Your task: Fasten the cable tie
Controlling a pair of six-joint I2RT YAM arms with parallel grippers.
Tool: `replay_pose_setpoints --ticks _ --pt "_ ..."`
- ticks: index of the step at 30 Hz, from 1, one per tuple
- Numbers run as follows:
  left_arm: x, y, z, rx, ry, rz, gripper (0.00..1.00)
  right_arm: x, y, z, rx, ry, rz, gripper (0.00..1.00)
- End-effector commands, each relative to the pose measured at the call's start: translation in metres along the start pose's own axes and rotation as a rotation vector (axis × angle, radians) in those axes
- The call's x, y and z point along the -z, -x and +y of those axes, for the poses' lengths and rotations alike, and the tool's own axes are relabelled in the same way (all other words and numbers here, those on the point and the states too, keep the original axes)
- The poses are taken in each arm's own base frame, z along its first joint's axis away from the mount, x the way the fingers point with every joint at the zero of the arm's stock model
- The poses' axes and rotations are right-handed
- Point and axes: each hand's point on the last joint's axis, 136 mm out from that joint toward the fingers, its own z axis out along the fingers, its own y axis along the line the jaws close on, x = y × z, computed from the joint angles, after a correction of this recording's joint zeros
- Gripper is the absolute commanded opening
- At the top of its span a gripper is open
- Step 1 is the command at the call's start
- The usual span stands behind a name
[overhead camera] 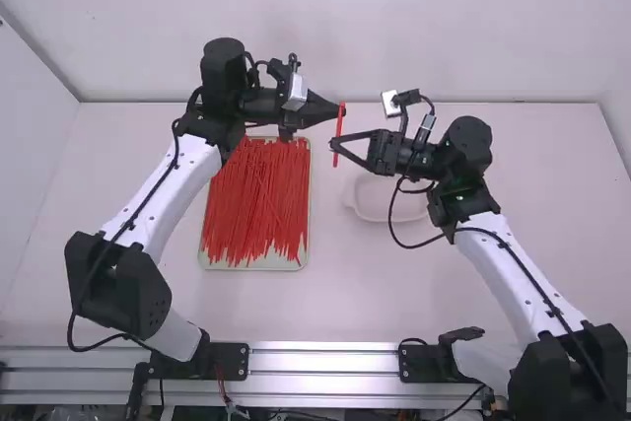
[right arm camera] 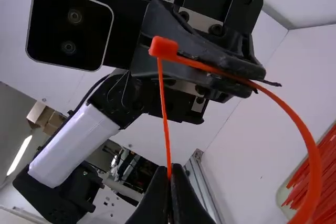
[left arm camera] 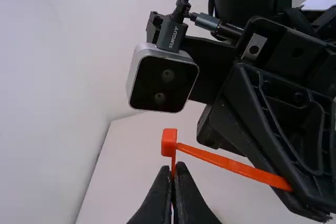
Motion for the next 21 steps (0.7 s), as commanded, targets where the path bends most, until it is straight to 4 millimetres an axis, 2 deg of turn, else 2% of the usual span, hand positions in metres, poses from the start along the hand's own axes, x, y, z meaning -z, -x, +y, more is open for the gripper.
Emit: replay_pose_setpoints --ticks 1,10,13,19,21 --pt "0.000 0.001 -0.007 -0.003 -0.031 -0.013 0.02 0.003 0.000 0.004 0.007 0.003 -0.005 0.00" --pt "-0.003 0.003 -0.011 -0.003 -0.055 -0.024 0.02 0.001 0.000 0.004 -0.011 0.004 -0.007 0.00" --pt "-0.001 0.005 -0.016 -0.002 -0.084 -0.039 0.02 0.001 0.003 0.005 -0.008 0.002 -0.023 0.00" --pt "-0.003 0.004 -0.022 0.031 -0.109 -0.043 0.02 0.002 0.009 0.018 0.034 0.039 -0.043 0.00" --pt "-0.003 0.003 -0.023 0.046 -0.113 -0.042 0.02 0.006 0.015 0.015 0.036 0.026 -0.066 0.00"
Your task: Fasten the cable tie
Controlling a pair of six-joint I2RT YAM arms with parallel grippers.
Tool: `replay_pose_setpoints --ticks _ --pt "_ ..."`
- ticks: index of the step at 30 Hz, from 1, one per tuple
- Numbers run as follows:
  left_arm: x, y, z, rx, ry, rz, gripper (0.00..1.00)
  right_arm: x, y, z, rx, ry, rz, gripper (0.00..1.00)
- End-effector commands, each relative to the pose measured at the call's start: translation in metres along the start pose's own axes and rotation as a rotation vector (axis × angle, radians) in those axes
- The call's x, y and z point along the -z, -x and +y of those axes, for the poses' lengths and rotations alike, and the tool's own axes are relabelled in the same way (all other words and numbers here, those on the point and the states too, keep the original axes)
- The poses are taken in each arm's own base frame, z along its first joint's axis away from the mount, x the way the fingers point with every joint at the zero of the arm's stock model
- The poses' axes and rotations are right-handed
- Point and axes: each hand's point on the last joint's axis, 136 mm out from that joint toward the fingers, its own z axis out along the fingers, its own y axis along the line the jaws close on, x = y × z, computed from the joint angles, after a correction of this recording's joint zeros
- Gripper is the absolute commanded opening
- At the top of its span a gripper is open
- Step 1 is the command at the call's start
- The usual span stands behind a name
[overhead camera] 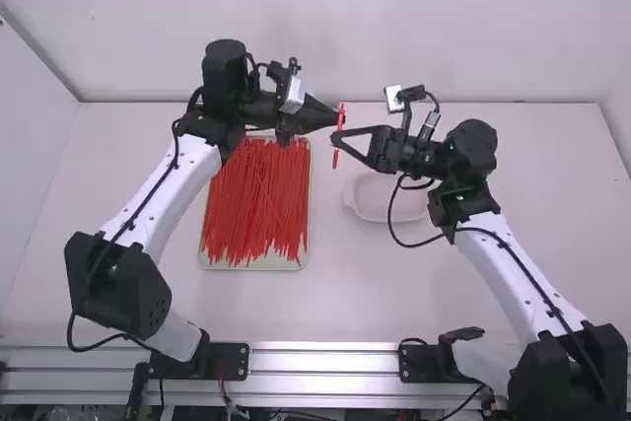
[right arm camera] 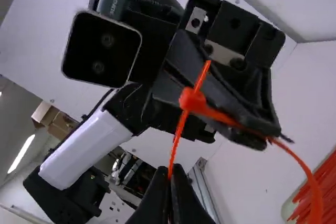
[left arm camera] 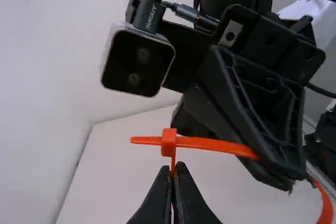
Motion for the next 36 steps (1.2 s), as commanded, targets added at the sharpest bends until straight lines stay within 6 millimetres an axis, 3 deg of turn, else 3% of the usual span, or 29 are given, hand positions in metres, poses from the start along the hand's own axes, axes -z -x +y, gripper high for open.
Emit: replay_pose_setpoints --ticks 1,8,20,36 --pt "-0.003 0.003 -0.011 0.003 -0.055 -0.023 0.02 0.006 0.008 0.001 0.005 -0.013 -0.041 0.00" --pt "-0.001 0.013 -0.029 -0.008 -0.161 -0.078 0.02 0.009 0.013 -0.001 -0.001 -0.025 -0.066 0.00" --pt "-0.023 0.017 -0.045 0.003 -0.227 -0.094 0.02 0.012 0.023 -0.006 0.002 -0.048 -0.115 0.00" --pt "-0.023 0.011 -0.033 0.011 -0.155 -0.058 0.02 0.016 0.023 -0.006 -0.025 -0.047 -0.108 0.00"
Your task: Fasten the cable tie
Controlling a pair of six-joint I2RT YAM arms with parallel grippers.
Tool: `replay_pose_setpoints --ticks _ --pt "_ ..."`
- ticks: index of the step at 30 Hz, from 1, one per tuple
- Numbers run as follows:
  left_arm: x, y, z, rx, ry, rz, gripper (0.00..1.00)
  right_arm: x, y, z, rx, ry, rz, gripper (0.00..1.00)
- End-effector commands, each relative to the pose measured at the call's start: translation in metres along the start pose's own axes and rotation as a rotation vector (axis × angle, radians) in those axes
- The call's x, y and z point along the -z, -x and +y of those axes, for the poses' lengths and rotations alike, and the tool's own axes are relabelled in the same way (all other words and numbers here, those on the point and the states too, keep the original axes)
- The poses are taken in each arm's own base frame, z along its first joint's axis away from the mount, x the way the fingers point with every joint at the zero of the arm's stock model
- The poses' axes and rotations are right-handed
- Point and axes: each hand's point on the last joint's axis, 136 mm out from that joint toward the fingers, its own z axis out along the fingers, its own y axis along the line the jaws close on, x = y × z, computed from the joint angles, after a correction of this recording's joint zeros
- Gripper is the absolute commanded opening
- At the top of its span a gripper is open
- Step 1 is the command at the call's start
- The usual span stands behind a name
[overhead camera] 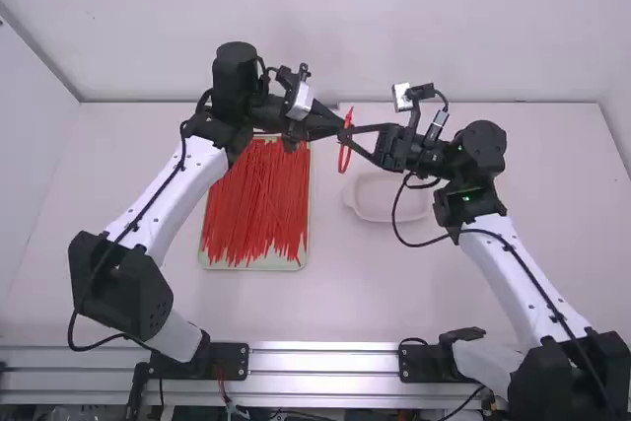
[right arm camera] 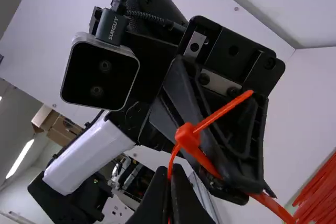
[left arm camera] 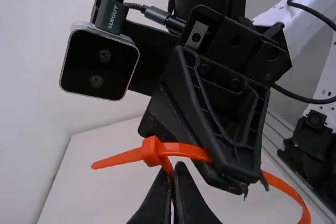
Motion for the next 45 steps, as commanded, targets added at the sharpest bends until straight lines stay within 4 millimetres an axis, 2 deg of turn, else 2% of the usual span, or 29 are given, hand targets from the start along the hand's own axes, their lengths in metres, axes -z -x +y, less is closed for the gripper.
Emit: replay_pose_setpoints --ticks 1,8,21,27,32,36,45 --pt "-0.010 0.005 -0.017 0.002 -0.081 -0.032 0.02 0.006 0.016 -0.011 -0.029 -0.042 -0.086 0.00" --pt "-0.010 0.005 -0.017 0.002 -0.083 -0.033 0.02 0.015 0.023 -0.013 -0.045 -0.054 -0.106 0.00" --pt "-0.011 0.007 -0.020 0.000 -0.102 -0.042 0.02 0.018 0.030 -0.014 -0.051 -0.061 -0.140 0.00" --pt "-0.015 0.011 -0.031 -0.002 -0.159 -0.067 0.02 0.023 0.035 -0.017 -0.048 -0.074 -0.162 0.00" --pt "-0.014 0.009 -0.025 -0.007 -0.125 -0.052 0.02 0.027 0.037 -0.019 -0.053 -0.080 -0.168 0.00" --pt "-0.017 0.001 -0.010 0.030 -0.037 -0.005 0.02 0.028 0.033 -0.017 -0.053 -0.072 -0.143 0.11" --pt "-0.010 0.003 -0.011 0.020 -0.050 -0.017 0.02 0.026 0.018 -0.011 -0.051 -0.039 -0.053 0.37"
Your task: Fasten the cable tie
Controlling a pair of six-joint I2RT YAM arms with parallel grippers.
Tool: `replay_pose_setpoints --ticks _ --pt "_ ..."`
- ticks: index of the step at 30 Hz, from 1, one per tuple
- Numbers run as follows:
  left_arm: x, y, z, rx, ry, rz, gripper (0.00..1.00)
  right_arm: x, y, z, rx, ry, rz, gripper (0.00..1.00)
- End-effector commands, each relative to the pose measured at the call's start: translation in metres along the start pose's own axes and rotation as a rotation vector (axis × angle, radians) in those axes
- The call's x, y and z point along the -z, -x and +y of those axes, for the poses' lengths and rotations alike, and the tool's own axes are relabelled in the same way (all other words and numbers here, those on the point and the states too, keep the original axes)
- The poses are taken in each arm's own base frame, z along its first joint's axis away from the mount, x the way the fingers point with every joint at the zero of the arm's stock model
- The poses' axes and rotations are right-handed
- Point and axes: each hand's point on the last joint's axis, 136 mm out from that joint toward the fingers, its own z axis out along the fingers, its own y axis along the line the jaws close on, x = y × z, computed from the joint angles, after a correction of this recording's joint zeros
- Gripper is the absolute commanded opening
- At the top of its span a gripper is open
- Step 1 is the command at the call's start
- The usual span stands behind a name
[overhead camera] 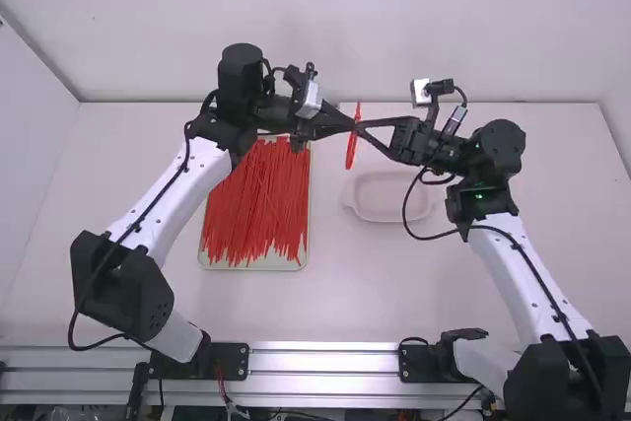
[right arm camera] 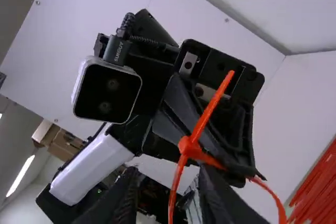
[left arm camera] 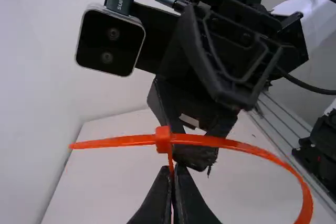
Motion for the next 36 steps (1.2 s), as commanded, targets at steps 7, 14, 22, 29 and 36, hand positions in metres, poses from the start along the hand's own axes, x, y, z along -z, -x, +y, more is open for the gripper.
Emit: replay_pose_setpoints --ticks 7,14,22,29,36 --pt "0.000 0.011 -0.028 0.007 -0.156 -0.070 0.02 0.008 0.001 -0.005 -0.012 -0.011 0.008 0.43" --pt "-0.001 0.010 -0.031 0.028 -0.166 -0.070 0.02 0.014 0.002 -0.005 -0.044 -0.011 0.017 0.43" --pt "0.000 0.010 -0.035 0.058 -0.184 -0.075 0.02 0.005 -0.001 0.008 -0.011 0.027 0.021 0.43" --pt "-0.008 0.012 -0.042 0.055 -0.214 -0.082 0.02 0.004 -0.001 0.007 -0.022 0.023 0.018 0.43" --pt "-0.010 0.012 -0.042 0.055 -0.215 -0.081 0.02 0.004 -0.001 0.007 -0.023 0.024 0.020 0.25"
